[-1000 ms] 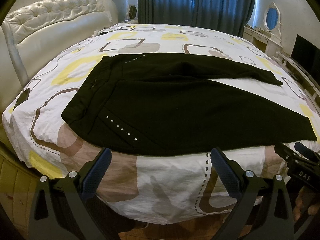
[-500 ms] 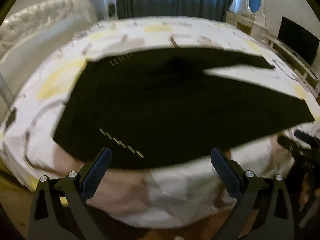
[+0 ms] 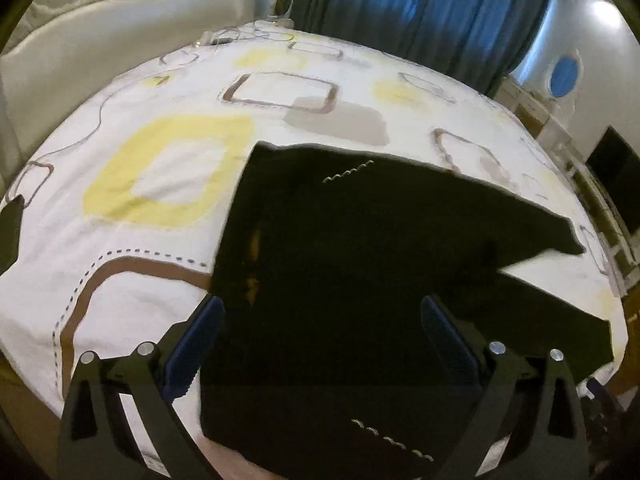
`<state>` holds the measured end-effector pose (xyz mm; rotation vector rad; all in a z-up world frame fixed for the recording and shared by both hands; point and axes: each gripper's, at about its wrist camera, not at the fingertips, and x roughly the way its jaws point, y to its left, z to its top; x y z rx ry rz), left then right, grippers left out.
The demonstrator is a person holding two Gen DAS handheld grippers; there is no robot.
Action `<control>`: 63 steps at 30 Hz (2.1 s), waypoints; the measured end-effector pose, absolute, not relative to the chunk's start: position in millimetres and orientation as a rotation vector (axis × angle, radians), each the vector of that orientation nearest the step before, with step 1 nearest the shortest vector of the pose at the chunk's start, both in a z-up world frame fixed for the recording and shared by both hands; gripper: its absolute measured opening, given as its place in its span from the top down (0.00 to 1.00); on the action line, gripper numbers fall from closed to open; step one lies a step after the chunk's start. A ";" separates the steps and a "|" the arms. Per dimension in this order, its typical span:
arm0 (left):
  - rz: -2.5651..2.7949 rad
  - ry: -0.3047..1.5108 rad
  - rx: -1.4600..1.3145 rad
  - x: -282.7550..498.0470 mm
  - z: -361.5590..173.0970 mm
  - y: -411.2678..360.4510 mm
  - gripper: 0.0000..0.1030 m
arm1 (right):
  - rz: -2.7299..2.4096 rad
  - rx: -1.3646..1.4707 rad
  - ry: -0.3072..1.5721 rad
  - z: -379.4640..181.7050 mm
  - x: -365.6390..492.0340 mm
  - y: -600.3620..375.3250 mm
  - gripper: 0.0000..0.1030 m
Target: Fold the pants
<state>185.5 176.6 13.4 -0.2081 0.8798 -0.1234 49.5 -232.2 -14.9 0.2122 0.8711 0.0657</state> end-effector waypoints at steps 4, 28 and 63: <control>-0.266 0.866 -0.412 241.9 9.2 218.3 0.05 | 0.071 0.233 0.891 -18.9 63.0 -232.2 0.02; -0.383 1.072 -0.522 411.9 -84.9 253.5 0.82 | 0.065 0.370 1.006 -54.4 115.3 -236.1 0.02; -0.443 1.072 -0.654 429.5 -104.8 264.7 0.84 | 0.691 -0.491 1.199 -61.1 504.7 -221.7 0.29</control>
